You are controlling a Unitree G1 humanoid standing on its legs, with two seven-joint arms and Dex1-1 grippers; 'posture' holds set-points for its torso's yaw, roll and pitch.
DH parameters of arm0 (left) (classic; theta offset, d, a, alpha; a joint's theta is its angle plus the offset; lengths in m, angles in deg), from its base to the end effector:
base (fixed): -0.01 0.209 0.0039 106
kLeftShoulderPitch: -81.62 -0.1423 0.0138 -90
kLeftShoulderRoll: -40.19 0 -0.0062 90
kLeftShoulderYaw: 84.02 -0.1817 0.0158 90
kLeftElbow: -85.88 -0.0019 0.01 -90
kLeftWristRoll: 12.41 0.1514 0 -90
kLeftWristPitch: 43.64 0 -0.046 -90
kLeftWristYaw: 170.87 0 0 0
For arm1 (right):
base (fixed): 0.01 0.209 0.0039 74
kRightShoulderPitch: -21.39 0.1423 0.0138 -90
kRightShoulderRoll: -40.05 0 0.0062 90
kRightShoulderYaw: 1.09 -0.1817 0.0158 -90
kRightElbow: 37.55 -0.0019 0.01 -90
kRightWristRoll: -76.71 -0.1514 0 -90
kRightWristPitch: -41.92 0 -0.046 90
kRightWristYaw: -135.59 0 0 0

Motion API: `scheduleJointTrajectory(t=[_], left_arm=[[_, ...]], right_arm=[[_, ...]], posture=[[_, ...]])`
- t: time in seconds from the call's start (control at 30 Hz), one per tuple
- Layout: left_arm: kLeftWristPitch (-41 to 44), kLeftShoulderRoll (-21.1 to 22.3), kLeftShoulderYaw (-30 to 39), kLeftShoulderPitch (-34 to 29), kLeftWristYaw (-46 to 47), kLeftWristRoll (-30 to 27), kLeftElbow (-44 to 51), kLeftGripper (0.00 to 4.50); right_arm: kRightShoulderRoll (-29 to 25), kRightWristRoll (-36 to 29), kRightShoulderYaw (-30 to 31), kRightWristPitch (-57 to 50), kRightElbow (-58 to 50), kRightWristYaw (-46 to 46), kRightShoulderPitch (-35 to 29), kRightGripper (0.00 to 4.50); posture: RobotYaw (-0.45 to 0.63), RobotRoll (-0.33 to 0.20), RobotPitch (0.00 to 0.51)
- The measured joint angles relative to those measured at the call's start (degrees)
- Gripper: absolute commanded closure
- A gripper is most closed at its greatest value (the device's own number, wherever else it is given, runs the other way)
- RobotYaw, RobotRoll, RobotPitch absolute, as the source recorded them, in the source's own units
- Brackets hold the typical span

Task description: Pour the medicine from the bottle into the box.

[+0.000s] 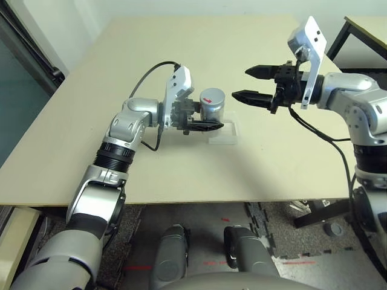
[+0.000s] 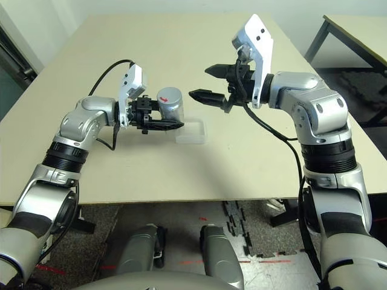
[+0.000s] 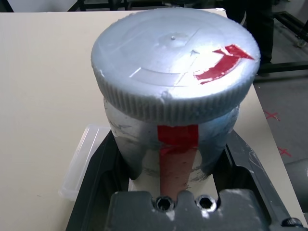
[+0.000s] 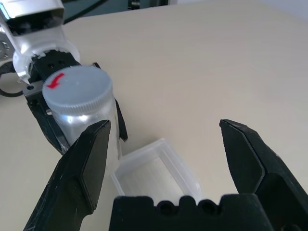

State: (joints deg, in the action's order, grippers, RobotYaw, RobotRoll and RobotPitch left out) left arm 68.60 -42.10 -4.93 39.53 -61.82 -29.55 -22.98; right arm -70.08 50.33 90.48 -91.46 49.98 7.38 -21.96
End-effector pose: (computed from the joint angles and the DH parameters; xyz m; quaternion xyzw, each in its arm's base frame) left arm 0.3409 0.1545 0.1984 0.1138 0.0434 -0.6461 0.7535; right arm 0.3000 -0.1971 0.2633 -0.1189 0.0188 0.4860 0.8656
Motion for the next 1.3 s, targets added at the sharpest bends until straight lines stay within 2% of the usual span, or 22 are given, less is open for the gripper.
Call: scheduleJointTrajectory(t=[0.3,0.53,0.77,1.3], left_arm=[[-0.57,0.0,0.0,0.0,-0.03,0.17,-0.24,2.04],[-0.8,-0.02,0.0,0.01,-0.03,0.3,-0.62,2.04],[-1.05,-0.17,-0.03,0.01,-0.06,0.39,-1.15,2.04],[-1.08,-1.16,-0.36,0.01,-0.01,0.42,-1.18,2.04]], right_arm=[[-1.22,-6.02,-0.04,-6.85,-5.27,2.71,-1.5,0.0],[1.54,-8.85,0.16,-9.05,-6.94,2.01,-0.92,0.0],[4.36,-8.47,2.07,-8.46,-6.61,1.55,0.29,0.0],[9.25,-0.8,7.64,0.51,0.38,1.86,4.46,0.0]], posture=[[0.01,0.0,0.096],[0.02,0.0,0.091],[0.03,0.0,0.092],[0.04,0.0,0.098]])
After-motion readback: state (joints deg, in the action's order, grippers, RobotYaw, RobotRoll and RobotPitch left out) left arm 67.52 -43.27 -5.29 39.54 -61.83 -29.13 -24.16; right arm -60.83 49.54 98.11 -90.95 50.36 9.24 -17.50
